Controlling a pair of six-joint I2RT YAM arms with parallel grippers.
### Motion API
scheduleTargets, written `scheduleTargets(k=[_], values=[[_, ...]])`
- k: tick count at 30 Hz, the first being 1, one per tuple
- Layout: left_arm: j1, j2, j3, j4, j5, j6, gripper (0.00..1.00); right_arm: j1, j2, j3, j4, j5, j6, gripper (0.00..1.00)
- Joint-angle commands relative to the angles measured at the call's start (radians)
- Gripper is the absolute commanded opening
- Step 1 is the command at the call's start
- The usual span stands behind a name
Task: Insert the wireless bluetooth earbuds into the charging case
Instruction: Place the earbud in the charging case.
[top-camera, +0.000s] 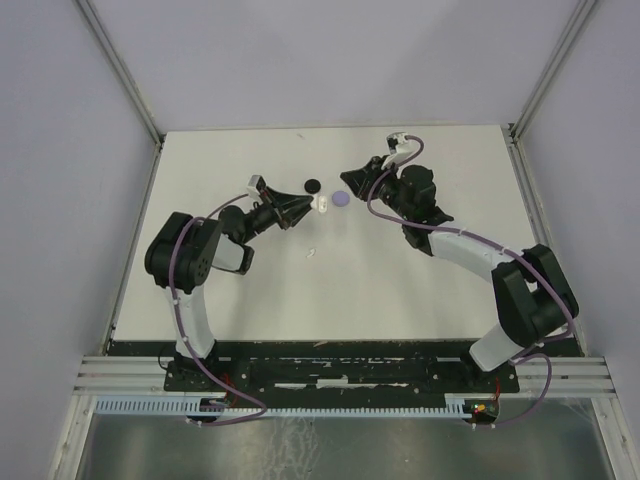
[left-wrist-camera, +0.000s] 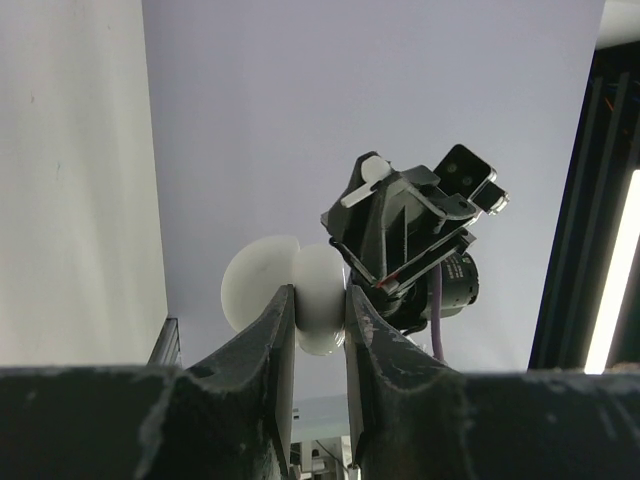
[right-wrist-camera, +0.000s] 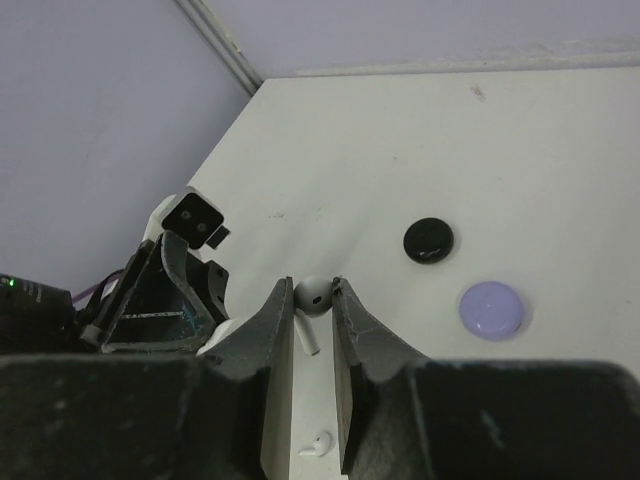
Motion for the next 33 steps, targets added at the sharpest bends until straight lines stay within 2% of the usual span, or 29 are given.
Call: scheduleTargets(k=[1, 7, 10, 26, 33], values=[[-0.040, 0.032, 0.064, 0.137, 0.021, -0.048, 0.03, 0.000, 0.056, -0.062, 0.257, -0.140, -0.074, 0.01], [-0.059, 0.044, 0.072, 0.141, 0.012, -0.050, 0.03, -0.001, 0.134, -0.170, 0.658, -0.182, 0.000, 0.01], [-0.059, 0.046, 0.072, 0.141, 0.013, -0.050, 0.03, -0.001, 0.174, -0.183, 0.754, -0.203, 0.026, 0.01], [-0.061, 0.068, 0.092, 0.149, 0.014, -0.059, 0.03, 0.000, 0.219, -0.226, 0.894, -0.275, 0.029, 0.01], [-0.063, 0.061, 0.096, 0.149, 0.025, -0.057, 0.03, 0.000, 0.238, -0.229, 0.895, -0.313, 0.030, 0.01]])
